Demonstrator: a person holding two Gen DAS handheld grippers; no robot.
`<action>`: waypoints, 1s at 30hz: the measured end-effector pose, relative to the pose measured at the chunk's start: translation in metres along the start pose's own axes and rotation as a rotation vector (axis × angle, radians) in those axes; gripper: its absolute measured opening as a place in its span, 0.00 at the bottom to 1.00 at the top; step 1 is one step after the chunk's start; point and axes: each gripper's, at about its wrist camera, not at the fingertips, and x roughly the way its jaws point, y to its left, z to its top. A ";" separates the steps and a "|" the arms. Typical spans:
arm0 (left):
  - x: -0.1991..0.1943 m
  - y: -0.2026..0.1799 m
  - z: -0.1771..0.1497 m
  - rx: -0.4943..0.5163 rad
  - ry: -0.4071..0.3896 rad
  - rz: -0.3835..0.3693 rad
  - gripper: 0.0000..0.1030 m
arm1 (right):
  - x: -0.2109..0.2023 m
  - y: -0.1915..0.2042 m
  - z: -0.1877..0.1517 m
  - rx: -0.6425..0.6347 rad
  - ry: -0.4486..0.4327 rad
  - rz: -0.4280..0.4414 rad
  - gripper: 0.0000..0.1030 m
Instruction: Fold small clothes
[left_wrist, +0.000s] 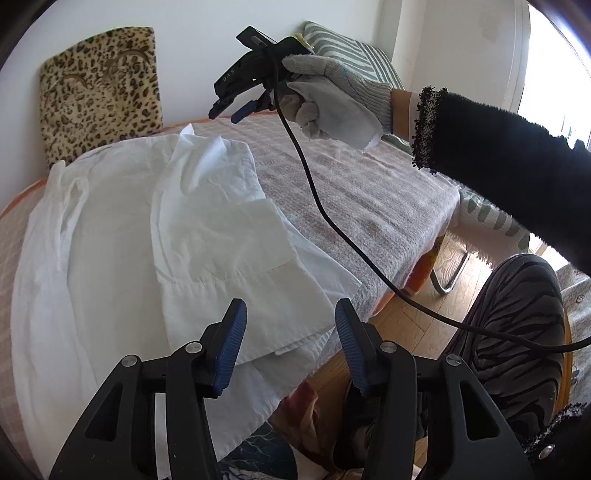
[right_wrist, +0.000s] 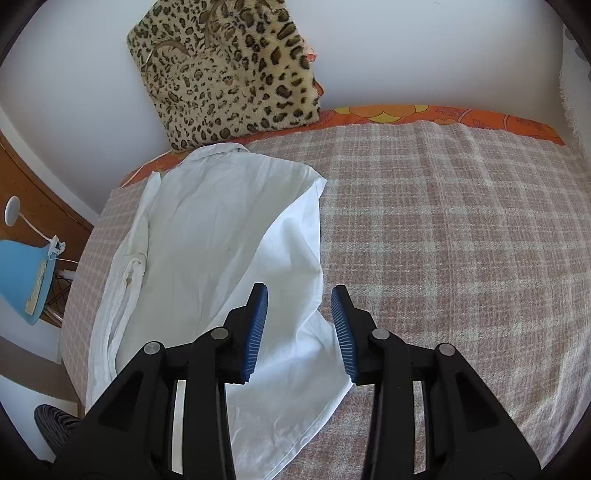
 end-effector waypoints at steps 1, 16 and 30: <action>0.003 -0.004 0.000 0.025 0.001 0.002 0.47 | -0.006 -0.006 -0.004 0.002 0.012 0.016 0.45; 0.064 -0.053 0.006 0.200 0.077 0.106 0.55 | -0.028 -0.056 -0.019 0.101 0.010 0.063 0.62; 0.048 -0.025 0.008 0.033 -0.021 0.028 0.05 | 0.024 -0.060 -0.019 0.169 0.016 0.103 0.62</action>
